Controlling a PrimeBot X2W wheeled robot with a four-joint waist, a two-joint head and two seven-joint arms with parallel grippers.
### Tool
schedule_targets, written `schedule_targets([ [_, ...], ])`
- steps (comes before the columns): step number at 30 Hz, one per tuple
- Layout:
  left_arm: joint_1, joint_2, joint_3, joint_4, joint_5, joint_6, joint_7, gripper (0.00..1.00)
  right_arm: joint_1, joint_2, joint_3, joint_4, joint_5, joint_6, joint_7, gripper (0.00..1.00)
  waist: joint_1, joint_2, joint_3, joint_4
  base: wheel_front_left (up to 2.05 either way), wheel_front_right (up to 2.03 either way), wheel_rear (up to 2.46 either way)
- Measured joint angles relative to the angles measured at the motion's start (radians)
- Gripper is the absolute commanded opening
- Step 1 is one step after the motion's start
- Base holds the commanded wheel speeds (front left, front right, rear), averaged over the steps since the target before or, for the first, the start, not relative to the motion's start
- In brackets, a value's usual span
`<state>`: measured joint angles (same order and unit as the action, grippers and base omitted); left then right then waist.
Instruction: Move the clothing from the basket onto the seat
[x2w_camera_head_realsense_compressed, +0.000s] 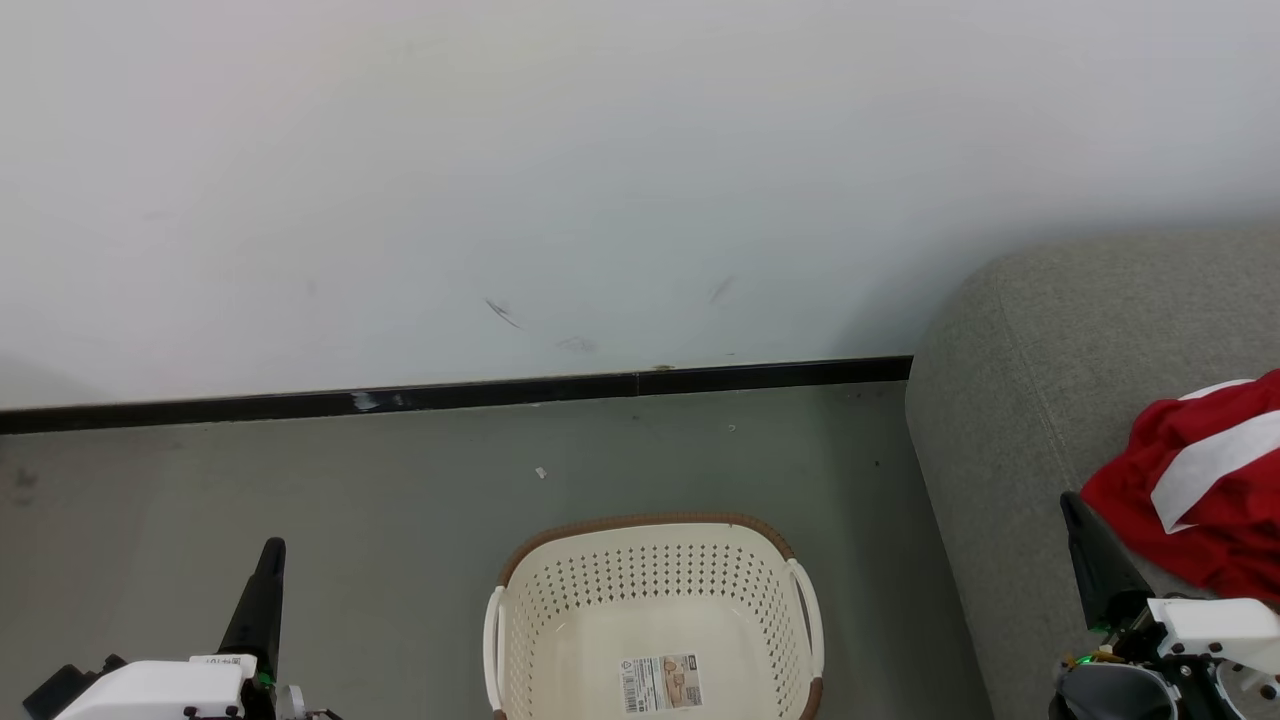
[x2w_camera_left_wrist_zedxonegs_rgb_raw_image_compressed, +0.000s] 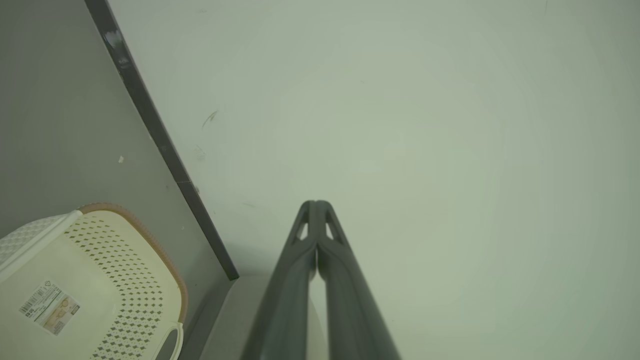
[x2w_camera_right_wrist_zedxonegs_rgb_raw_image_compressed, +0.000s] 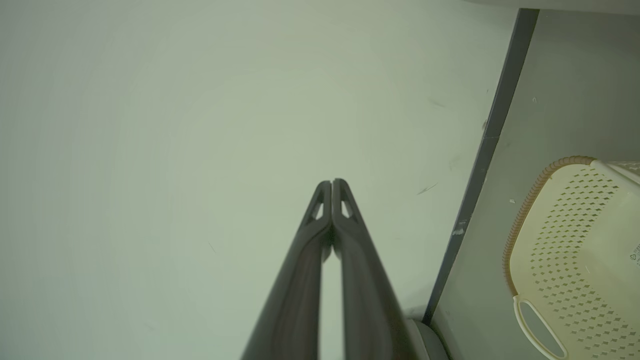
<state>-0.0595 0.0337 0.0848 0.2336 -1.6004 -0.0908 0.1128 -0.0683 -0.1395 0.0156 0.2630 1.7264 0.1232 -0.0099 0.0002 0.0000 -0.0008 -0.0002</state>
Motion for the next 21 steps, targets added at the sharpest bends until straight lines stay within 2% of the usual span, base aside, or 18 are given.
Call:
schedule_targets([
  [21,0.000,0.000,0.000,0.000,0.000,0.000,0.000,0.00,0.000,-0.001,0.000,0.000,0.000,0.000,0.000,0.00,0.0000,0.0000,0.000,0.000,0.00,0.00,0.00],
])
